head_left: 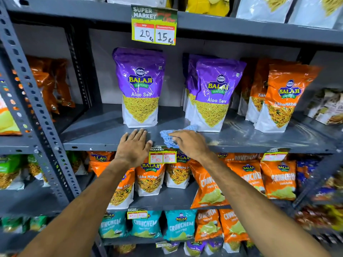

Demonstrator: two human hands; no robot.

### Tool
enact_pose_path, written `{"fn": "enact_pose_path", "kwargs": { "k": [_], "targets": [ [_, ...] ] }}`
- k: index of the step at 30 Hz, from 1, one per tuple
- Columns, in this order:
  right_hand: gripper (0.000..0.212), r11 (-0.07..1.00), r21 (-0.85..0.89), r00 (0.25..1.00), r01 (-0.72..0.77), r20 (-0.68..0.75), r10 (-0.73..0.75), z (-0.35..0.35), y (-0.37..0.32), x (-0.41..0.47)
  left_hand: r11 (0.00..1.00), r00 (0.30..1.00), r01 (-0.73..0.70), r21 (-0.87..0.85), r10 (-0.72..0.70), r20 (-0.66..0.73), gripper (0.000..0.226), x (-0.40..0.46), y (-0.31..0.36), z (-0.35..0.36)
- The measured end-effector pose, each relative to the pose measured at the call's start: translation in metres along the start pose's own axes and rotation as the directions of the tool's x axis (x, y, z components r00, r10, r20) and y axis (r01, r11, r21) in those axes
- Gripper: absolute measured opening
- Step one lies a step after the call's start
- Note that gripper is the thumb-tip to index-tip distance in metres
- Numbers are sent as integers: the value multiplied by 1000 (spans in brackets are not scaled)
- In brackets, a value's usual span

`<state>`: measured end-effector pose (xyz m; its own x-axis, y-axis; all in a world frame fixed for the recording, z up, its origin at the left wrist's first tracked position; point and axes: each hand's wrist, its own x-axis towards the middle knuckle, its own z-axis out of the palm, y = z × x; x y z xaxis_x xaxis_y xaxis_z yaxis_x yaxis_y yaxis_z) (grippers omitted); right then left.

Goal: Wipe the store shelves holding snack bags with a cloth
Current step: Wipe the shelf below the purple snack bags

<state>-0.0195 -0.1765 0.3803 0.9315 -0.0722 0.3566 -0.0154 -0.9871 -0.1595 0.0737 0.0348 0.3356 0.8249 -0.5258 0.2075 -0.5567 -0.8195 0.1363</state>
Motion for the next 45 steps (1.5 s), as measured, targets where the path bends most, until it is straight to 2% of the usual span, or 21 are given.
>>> {"fn": "enact_pose_path", "kwargs": {
  "k": [2, 5, 8, 10, 13, 15, 17, 20, 26, 31, 34, 37, 39, 42, 45],
  "targets": [
    [32, 999, -27, 1000, -20, -2, 20, -6, 21, -10, 1000, 1000, 11, -9, -11, 8, 67, 0, 1, 0],
    [29, 983, -96, 988, -154, -20, 153, -21, 58, -25, 1000, 999, 18, -13, -17, 40, 66, 3, 10, -4],
    [28, 953, -132, 961, -274, -64, 268, -36, 86, -39, 998, 995, -66, -8, 67, 73, 65, 6, 39, -8],
    [28, 946, -91, 948, -312, -92, 304, -43, 93, -39, 991, 988, -129, -26, 130, 85, 65, 11, 65, -8],
    [26, 961, -23, 958, -274, -95, 271, -46, 84, -30, 980, 975, -194, -38, 197, 105, 65, 17, 102, -5],
    [28, 980, -29, 980, -196, -29, 195, -38, 70, -27, 979, 972, -201, -31, 203, 119, 64, 19, 117, -1],
    [41, 987, -40, 987, -157, 36, 159, -28, 62, -31, 982, 976, -186, -14, 186, 114, 64, 20, 123, 3],
    [51, 990, -50, 991, -131, 9, 132, -22, 72, -39, 984, 980, -176, -10, 176, 96, 65, 20, 121, 7],
    [44, 966, -31, 962, -258, -105, 253, -33, 112, -57, 983, 977, -182, -24, 183, 105, 66, 20, 120, 7],
    [43, 924, -58, 920, -378, -137, 367, -49, 141, -59, 982, 977, -186, -16, 186, 104, 66, 20, 120, 8],
    [43, 951, -19, 939, -307, -169, 300, -49, 119, -45, 982, 977, -186, -6, 186, 100, 66, 20, 120, 9],
    [39, 985, -26, 981, -171, -95, 168, -35, 79, -34, 982, 978, -186, -21, 187, 95, 66, 19, 120, 8],
    [39, 990, -48, 989, -136, -68, 132, -26, 72, -37, 983, 978, -183, -29, 185, 100, 66, 20, 120, 7],
    [42, 983, -37, 981, -181, -76, 178, -31, 97, -49, 983, 977, -182, -24, 184, 107, 66, 19, 119, 7],
    [43, 951, -67, 951, -303, -93, 296, -45, 131, -57, 982, 976, -191, -15, 191, 102, 66, 20, 119, 9]
  ]
}}
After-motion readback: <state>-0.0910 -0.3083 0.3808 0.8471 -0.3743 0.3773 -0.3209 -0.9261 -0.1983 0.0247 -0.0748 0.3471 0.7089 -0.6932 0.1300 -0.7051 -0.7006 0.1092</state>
